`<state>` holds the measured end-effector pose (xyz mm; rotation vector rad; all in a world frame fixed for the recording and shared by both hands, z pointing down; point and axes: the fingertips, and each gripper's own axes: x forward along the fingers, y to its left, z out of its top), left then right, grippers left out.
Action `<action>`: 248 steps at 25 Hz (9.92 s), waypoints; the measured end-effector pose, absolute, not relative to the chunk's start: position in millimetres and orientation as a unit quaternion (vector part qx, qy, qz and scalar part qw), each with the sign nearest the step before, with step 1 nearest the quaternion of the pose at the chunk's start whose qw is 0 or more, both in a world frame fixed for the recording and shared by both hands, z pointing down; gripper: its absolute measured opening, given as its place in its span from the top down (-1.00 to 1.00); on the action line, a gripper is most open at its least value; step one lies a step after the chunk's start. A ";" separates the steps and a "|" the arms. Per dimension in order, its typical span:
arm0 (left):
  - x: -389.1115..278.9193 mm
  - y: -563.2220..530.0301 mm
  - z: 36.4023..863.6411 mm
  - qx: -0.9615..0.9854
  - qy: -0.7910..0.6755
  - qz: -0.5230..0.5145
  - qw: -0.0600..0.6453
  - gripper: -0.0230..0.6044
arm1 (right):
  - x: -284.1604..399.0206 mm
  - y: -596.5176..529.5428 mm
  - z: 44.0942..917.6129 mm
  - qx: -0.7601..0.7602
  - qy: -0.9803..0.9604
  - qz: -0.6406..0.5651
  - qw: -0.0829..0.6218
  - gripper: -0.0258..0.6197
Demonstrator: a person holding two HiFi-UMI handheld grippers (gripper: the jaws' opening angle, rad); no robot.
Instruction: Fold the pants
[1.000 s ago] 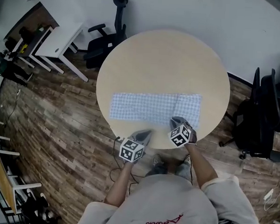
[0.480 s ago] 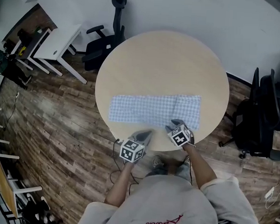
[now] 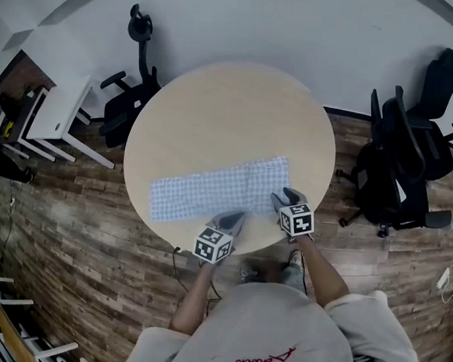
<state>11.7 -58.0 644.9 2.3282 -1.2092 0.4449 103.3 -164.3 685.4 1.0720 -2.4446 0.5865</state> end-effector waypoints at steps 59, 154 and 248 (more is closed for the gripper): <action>89.1 -80.5 630.0 0.867 -0.422 0.153 0.215 0.82 | 138.5 -168.4 587.7 0.336 -0.912 -0.008 0.237 0.74; 118.9 -120.1 632.6 0.865 -0.418 0.170 0.218 0.82 | 243.7 -223.5 633.1 0.415 -0.872 0.185 0.184 0.70; 218.0 248.3 618.6 0.840 -0.499 0.093 0.193 0.82 | 244.7 213.4 574.8 0.270 -0.954 0.094 0.094 0.83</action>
